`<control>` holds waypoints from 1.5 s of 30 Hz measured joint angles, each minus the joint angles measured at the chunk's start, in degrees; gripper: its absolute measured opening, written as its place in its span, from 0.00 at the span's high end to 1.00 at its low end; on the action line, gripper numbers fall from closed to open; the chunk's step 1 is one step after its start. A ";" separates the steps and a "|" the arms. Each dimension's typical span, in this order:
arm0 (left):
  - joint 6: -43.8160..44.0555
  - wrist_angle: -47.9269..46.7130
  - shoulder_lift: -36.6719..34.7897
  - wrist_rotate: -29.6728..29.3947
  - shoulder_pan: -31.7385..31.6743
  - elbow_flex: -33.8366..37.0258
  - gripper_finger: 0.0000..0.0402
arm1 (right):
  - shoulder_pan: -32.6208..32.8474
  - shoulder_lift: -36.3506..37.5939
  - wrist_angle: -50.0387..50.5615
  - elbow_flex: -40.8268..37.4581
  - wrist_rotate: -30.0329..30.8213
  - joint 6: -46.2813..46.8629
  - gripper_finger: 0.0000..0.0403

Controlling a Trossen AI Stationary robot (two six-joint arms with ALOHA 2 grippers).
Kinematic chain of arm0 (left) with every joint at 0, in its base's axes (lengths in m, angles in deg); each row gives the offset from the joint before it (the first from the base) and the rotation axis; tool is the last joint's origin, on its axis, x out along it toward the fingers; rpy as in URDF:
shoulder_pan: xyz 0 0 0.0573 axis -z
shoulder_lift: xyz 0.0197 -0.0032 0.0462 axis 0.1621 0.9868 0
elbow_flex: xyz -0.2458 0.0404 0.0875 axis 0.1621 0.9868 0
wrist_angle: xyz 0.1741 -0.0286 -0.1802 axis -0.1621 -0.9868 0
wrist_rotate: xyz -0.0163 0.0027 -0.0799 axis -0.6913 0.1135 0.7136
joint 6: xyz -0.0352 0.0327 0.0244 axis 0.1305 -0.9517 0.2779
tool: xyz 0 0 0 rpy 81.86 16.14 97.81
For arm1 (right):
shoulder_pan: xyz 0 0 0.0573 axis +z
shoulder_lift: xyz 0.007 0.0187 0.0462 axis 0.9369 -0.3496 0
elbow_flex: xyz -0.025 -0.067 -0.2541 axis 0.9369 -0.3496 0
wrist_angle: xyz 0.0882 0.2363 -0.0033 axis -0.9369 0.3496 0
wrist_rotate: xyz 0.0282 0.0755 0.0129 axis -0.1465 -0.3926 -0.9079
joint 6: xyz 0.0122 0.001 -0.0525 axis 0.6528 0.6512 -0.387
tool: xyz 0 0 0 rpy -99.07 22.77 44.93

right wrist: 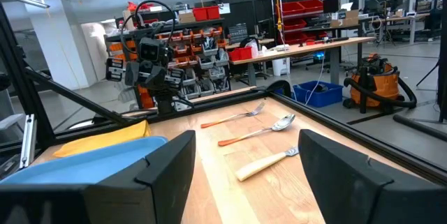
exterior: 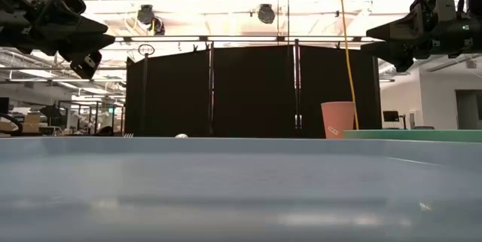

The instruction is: Set up tray

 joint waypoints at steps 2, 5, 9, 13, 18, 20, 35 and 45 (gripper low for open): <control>0.01 0.00 0.00 -0.02 0.02 0.01 0.76 | 0.01 0.00 0.01 0.00 0.00 0.02 0.39; 0.00 0.00 0.00 -0.02 0.00 0.02 0.76 | 0.01 -0.01 0.01 -0.02 0.00 0.02 0.39; 0.00 0.00 -0.02 -0.01 0.00 0.01 0.76 | 0.00 0.00 0.00 0.00 0.00 0.01 0.39; 0.00 0.00 0.00 -0.01 0.01 0.01 0.76 | 0.01 0.00 0.01 -0.01 0.00 0.02 0.39; 0.00 0.00 -0.02 -0.02 0.00 0.00 0.76 | 0.00 0.00 0.00 0.00 0.00 0.02 0.39; 0.00 0.00 -0.02 -0.02 0.02 0.01 0.76 | 0.02 -0.02 0.00 -0.02 0.00 0.00 0.39; -0.08 0.03 0.00 -0.03 0.00 0.00 0.76 | 0.00 -0.01 0.00 -0.02 0.00 0.00 0.39; -1.63 1.41 -0.02 -9.43 0.00 0.00 0.76 | 0.02 -0.01 -0.07 0.00 0.00 0.24 0.39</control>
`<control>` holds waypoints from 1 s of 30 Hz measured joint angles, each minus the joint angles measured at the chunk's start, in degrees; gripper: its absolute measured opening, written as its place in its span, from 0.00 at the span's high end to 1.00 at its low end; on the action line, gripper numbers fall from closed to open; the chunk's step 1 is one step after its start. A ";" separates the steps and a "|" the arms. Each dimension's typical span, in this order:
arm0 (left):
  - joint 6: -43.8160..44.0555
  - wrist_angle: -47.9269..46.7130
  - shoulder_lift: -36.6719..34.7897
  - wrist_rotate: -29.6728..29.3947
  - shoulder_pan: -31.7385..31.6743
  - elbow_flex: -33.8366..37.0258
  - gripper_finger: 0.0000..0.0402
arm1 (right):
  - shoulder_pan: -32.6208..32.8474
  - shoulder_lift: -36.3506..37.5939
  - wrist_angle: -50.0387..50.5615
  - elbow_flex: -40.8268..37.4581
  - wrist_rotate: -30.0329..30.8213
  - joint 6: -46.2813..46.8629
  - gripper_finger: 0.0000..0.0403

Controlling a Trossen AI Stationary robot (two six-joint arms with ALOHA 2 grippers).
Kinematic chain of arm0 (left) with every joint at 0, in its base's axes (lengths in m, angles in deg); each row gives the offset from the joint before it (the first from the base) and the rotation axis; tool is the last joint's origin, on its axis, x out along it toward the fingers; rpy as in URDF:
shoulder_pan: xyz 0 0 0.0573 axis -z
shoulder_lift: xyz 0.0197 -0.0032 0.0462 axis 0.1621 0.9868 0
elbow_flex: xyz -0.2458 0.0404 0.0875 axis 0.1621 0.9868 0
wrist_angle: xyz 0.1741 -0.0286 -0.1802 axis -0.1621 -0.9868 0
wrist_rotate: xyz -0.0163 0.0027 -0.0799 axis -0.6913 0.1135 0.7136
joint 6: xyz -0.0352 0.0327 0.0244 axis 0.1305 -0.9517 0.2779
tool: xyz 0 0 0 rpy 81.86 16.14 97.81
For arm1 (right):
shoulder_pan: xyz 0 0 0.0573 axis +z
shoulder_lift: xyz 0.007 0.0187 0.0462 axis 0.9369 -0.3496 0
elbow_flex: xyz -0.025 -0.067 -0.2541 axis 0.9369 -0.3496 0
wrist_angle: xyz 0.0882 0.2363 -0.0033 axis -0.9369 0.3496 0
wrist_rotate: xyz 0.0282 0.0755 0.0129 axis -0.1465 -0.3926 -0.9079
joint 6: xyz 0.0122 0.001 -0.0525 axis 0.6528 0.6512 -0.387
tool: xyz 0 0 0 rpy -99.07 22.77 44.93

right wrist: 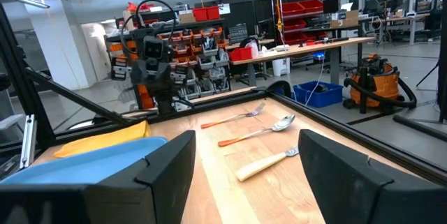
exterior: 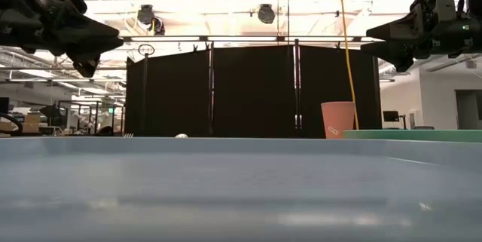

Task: Set up tray
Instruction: Put the pink cup on the blue serving tray

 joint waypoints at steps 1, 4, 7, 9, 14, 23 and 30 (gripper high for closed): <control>-0.23 -0.04 0.00 -0.99 0.00 0.02 0.76 | 0.00 0.01 -0.02 -0.01 0.00 0.99 0.39; -2.31 -0.03 0.02 -3.50 0.00 0.01 0.76 | -0.02 0.01 -0.08 -0.01 0.00 6.12 0.39; -4.82 0.16 0.01 -6.34 0.00 -0.01 0.76 | -0.02 0.01 -0.24 -0.02 0.00 8.63 0.39; -5.96 0.36 0.00 -8.08 0.00 0.01 0.76 | -0.02 0.01 -0.22 -0.02 0.02 8.55 0.39; -8.38 0.18 0.00 -10.66 0.00 0.02 0.76 | 0.00 0.00 -0.55 -0.01 3.76 9.08 0.39; -9.45 0.28 0.00 -11.24 0.00 0.02 0.76 | 0.01 -0.26 -10.07 0.39 12.62 6.64 0.39; -11.58 -0.22 0.00 -13.64 -0.04 0.02 0.76 | 0.00 -6.60 -10.20 10.13 32.11 1.29 0.39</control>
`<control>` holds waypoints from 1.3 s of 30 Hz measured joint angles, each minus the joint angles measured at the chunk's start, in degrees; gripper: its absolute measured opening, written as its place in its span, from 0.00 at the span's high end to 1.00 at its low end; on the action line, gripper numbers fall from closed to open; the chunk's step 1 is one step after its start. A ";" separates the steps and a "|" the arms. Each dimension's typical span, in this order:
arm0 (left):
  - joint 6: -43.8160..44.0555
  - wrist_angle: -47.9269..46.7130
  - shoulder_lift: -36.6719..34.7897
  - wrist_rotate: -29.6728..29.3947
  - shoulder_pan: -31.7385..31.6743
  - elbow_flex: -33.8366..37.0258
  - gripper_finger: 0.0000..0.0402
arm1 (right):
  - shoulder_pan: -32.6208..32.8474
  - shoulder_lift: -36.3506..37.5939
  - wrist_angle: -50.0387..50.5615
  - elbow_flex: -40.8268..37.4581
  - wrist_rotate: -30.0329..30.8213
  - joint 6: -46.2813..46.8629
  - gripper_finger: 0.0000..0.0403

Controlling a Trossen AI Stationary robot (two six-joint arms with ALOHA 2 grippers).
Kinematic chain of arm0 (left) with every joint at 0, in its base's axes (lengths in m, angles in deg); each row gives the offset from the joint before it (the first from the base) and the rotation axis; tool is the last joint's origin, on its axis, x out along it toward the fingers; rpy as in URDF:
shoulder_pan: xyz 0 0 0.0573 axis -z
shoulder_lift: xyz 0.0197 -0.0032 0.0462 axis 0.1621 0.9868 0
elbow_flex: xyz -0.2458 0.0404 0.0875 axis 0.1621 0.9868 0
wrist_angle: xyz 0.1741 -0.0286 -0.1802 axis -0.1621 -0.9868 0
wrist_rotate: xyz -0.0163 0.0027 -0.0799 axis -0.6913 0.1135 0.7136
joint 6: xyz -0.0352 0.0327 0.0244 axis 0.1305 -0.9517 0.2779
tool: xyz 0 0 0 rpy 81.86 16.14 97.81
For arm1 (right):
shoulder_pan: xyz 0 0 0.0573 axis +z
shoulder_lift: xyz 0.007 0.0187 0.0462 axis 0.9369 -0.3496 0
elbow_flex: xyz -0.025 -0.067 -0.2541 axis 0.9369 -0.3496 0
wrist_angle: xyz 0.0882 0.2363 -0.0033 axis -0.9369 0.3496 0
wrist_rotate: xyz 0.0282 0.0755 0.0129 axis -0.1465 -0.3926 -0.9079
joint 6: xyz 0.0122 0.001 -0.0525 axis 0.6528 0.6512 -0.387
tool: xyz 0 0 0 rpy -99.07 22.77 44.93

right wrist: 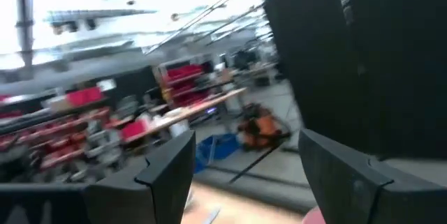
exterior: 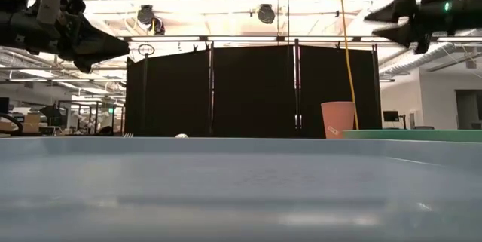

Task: Set up tray
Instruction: Put the pink cup on the blue serving tray

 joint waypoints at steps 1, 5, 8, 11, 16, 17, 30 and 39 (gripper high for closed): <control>-0.02 -0.07 0.00 -0.05 0.00 -0.02 0.76 | 0.01 -1.67 1.79 1.83 1.90 -0.12 0.39; 2.08 -1.26 0.02 -0.09 0.00 0.00 0.76 | -0.13 -11.05 11.03 9.26 5.98 0.92 0.39; 2.17 -1.99 0.00 -0.63 0.00 0.00 0.76 | -1.24 -18.10 18.49 16.33 7.14 4.23 0.39; 3.18 -2.63 0.00 -0.90 0.00 0.00 0.76 | -3.20 -25.73 24.56 22.98 6.90 5.81 0.39; 4.58 -3.09 0.00 -0.91 0.00 0.00 0.76 | -8.44 -35.86 33.13 33.16 6.57 4.75 0.39; 4.60 -3.11 0.02 -0.91 0.00 0.00 0.76 | -10.02 -37.81 36.76 35.35 5.44 4.51 0.39; 5.65 -3.49 0.02 -0.45 0.00 0.00 0.76 | -28.76 -52.15 56.13 46.32 -12.56 7.69 0.39; 5.70 -4.89 0.02 -0.43 0.00 0.00 0.76 | -30.38 -56.16 49.72 46.28 -9.59 5.01 0.39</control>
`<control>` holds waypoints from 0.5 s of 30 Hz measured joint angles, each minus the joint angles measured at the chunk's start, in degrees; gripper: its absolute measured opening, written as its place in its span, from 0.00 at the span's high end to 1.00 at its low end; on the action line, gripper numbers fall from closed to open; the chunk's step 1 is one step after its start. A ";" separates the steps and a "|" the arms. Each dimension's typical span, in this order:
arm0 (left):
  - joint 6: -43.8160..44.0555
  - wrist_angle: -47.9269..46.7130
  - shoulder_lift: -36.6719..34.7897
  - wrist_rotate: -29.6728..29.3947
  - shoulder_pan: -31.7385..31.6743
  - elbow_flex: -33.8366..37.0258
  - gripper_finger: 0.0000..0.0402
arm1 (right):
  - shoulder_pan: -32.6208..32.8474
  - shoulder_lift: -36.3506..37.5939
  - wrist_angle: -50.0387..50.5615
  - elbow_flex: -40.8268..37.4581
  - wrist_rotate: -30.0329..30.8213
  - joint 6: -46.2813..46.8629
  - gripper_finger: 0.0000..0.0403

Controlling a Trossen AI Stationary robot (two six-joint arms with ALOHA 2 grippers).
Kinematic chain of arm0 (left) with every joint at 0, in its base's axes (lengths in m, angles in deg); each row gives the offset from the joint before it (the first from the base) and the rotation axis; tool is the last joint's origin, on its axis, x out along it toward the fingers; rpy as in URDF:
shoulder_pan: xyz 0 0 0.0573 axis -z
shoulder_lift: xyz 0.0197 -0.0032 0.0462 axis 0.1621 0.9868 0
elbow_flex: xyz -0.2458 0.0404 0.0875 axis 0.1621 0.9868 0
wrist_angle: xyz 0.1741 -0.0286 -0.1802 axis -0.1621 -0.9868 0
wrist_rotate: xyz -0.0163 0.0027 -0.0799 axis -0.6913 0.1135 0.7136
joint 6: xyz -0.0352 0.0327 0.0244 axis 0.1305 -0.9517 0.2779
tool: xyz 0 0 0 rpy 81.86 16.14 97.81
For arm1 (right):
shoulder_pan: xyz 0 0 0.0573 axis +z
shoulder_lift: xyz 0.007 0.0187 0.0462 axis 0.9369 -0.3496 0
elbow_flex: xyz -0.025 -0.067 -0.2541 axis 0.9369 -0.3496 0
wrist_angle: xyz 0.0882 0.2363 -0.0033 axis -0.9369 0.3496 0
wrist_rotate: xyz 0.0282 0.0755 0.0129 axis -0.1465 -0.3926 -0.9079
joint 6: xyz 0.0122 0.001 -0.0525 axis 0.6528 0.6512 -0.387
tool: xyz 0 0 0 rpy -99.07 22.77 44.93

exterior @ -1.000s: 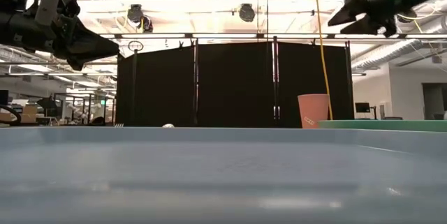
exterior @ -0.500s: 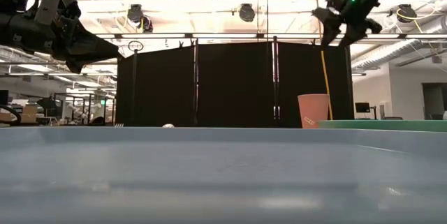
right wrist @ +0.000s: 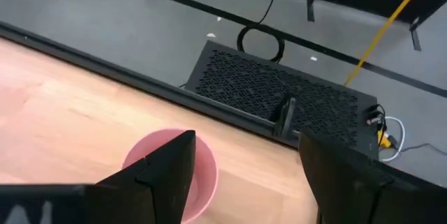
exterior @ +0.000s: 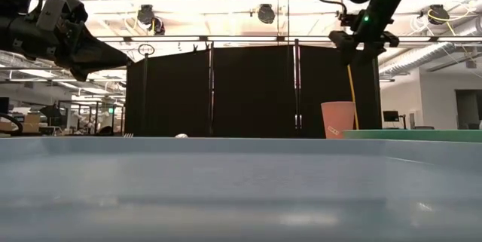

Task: Set up tray
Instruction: Put the pink cup on the blue serving tray

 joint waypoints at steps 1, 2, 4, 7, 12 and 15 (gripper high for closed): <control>-0.01 -0.06 -0.01 -0.02 0.00 0.00 0.76 | -0.21 -0.31 -0.10 0.00 0.00 0.01 0.39; -0.01 -0.18 -0.02 -0.02 0.00 0.00 0.76 | -0.37 -0.70 -0.06 0.00 0.02 0.16 0.39; -0.01 -0.68 0.00 -0.02 0.00 0.00 0.76 | -0.82 -1.56 0.25 0.00 -0.18 0.31 0.39; -0.01 -1.21 -0.01 -0.02 0.00 0.00 0.76 | -1.66 -2.72 -0.09 0.00 -4.45 -1.48 0.39; -0.01 -1.20 -0.01 -0.02 0.00 0.00 0.76 | -5.41 -5.15 0.28 1.27 -17.19 0.30 0.39; 0.01 -1.13 -0.01 -0.02 0.00 0.00 0.76 | -8.30 -7.82 5.51 3.74 -19.67 3.73 0.39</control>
